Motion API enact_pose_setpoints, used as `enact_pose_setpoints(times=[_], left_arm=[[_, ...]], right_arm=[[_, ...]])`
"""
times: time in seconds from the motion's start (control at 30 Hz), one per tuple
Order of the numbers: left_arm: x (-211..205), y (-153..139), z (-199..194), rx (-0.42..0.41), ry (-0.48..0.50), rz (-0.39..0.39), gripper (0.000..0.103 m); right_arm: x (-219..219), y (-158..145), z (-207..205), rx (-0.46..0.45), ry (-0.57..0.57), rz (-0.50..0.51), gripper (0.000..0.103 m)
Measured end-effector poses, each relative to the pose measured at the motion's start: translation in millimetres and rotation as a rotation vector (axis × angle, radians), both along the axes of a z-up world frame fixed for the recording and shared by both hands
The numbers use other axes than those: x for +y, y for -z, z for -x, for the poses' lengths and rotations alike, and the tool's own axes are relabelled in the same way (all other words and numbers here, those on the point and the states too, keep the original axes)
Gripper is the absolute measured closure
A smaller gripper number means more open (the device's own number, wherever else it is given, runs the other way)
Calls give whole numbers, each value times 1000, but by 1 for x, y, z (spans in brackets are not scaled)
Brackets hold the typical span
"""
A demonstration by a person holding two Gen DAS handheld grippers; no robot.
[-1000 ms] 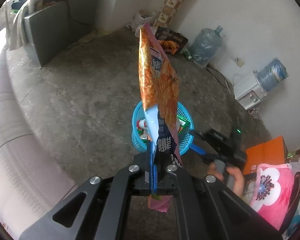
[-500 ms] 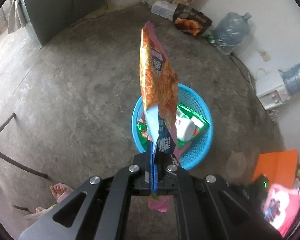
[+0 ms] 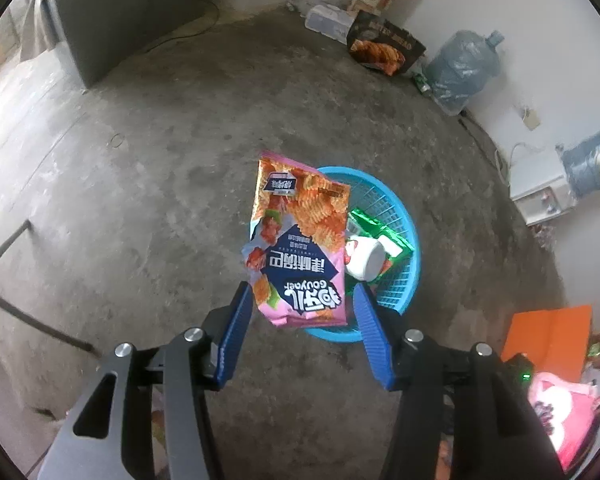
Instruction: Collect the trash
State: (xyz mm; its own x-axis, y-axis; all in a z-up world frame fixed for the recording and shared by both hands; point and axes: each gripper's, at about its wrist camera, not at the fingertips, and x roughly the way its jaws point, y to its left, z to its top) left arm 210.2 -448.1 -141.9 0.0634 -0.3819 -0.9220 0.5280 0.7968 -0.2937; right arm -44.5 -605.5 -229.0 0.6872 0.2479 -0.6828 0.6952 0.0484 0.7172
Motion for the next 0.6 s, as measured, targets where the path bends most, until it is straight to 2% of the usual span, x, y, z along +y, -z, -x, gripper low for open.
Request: enact_pose_setpoints(times=[0.13,0.23,0.27,0.4,0.5,0.6], left_arm=[[18,-41,10,-53,25,47,47],[38,-75,25,-110,46,94,40],[51,-91,32,-151,49,112,37],[104,-141,52,-312,-1,172,15],[151,-172,67,-413,-34,212,6],[200,-196,83,-506,-102,205,6]], right_arm=[[13,-26,-13,-5,-88,96,39],[30,-61,-27,-3,-192,230,39],[36,-73,-31,-6,-226,279,38],[77,-138,-48,-19,-388,541,30],[111,-178,-54,-54,-481,711,20],[148,-210,-56,-108,-550,835,10]])
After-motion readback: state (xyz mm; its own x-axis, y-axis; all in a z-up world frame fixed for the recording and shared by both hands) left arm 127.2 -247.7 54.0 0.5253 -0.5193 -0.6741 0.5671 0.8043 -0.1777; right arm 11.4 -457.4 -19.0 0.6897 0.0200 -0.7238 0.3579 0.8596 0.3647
